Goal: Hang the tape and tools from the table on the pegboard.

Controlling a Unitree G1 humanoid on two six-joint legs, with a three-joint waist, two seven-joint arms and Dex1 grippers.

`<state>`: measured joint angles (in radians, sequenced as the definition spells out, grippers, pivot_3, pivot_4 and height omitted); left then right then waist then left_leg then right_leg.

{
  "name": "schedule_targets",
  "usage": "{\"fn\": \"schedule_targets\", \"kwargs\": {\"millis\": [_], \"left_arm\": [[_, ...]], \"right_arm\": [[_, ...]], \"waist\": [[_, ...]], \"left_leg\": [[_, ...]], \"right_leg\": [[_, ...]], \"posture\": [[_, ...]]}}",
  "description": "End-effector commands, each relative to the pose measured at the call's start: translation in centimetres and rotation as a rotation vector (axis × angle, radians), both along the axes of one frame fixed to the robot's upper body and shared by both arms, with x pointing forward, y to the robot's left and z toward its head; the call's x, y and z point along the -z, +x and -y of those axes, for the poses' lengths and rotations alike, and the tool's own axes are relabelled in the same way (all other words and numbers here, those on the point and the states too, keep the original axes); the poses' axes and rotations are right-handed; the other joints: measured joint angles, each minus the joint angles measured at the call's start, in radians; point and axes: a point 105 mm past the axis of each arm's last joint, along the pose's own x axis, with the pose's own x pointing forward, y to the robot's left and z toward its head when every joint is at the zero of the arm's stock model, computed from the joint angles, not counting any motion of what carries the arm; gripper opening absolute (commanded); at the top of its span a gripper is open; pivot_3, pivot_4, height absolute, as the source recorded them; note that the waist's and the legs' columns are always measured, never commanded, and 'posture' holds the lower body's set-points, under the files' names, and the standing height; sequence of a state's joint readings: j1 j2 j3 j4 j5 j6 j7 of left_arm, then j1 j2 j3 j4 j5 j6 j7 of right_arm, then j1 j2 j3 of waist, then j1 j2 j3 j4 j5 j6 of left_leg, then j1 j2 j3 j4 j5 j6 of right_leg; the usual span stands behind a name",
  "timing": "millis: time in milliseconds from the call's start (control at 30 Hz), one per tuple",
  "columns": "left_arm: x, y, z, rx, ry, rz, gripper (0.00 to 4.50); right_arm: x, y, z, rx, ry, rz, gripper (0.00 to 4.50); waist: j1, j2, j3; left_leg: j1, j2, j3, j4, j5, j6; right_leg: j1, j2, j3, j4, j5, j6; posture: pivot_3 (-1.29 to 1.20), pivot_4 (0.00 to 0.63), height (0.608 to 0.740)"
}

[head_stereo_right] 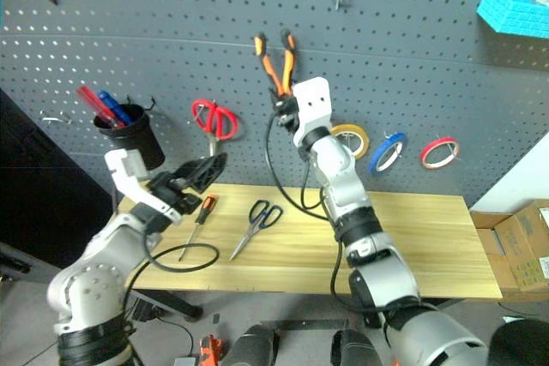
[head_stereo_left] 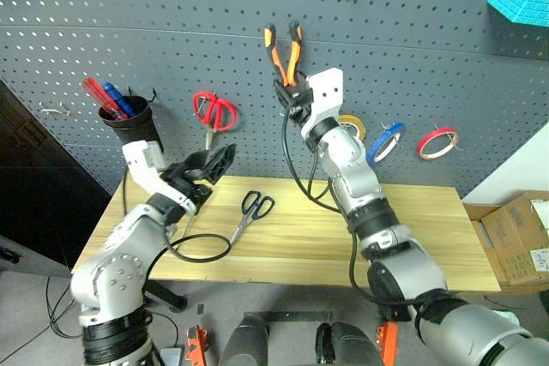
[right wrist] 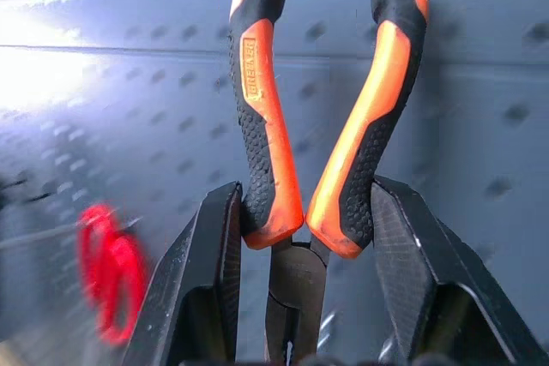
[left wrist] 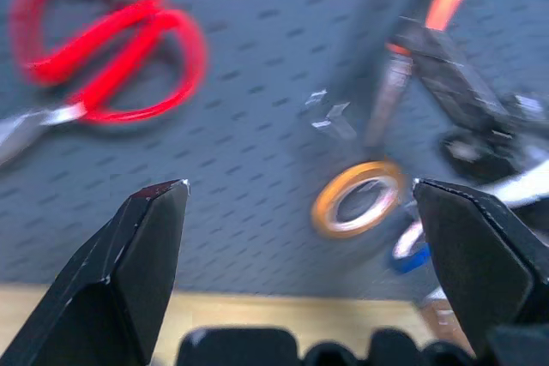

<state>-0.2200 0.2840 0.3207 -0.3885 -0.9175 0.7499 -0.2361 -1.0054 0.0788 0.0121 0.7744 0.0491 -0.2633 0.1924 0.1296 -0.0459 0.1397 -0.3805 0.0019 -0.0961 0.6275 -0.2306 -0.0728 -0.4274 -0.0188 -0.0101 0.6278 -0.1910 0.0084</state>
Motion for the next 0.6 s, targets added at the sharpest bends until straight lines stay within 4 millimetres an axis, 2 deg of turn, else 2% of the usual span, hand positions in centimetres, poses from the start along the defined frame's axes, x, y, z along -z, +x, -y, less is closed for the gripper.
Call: {"fn": "schedule_targets", "kwargs": {"millis": [33, 200, 433, 600], "left_arm": [[-1.1, 0.1, 1.0, 0.026, 0.012, 0.056, 4.5], [-1.3, 0.3, 1.5, 0.039, 0.012, 0.064, 4.5], [-1.3, 0.0, 2.1, 0.056, 0.025, 0.061, 4.5], [-1.0, -0.2, 1.7, 0.054, 0.035, 0.047, 4.5]], "right_arm": [[-2.4, 0.5, 0.6, 0.047, 0.039, 0.088, 1.76], [-2.0, 1.3, 0.7, 0.074, 0.051, 0.064, 1.76], [0.7, 1.9, 0.6, 0.103, -0.007, -0.008, 1.76], [2.3, 2.4, 1.3, 0.135, -0.072, -0.051, 1.76]], "waist": [[0.0, 0.0, 0.0], [0.003, 0.0, -0.001], [0.008, 0.0, -0.003], [0.008, 0.001, -0.005]], "left_leg": [[0.001, 0.0, 0.0, 0.0, 0.0, 0.0], [0.002, 0.003, 0.0, 0.001, 0.0, 0.0], [0.006, 0.004, 0.0, 0.001, 0.0, 0.0], [0.007, 0.007, 0.0, 0.001, 0.0, 0.0]], "right_leg": [[0.002, 0.0, 0.0, 0.0, 0.0, 0.0], [0.002, 0.003, -0.001, 0.001, 0.002, -0.004], [0.006, 0.003, -0.001, 0.0, 0.001, -0.003], [0.006, 0.006, -0.001, 0.001, 0.0, -0.005]], "posture": [[0.34, 0.003, 0.74], [0.35, 0.005, 0.74], [0.39, 0.016, 0.74], [0.39, 0.024, 0.74]]}}
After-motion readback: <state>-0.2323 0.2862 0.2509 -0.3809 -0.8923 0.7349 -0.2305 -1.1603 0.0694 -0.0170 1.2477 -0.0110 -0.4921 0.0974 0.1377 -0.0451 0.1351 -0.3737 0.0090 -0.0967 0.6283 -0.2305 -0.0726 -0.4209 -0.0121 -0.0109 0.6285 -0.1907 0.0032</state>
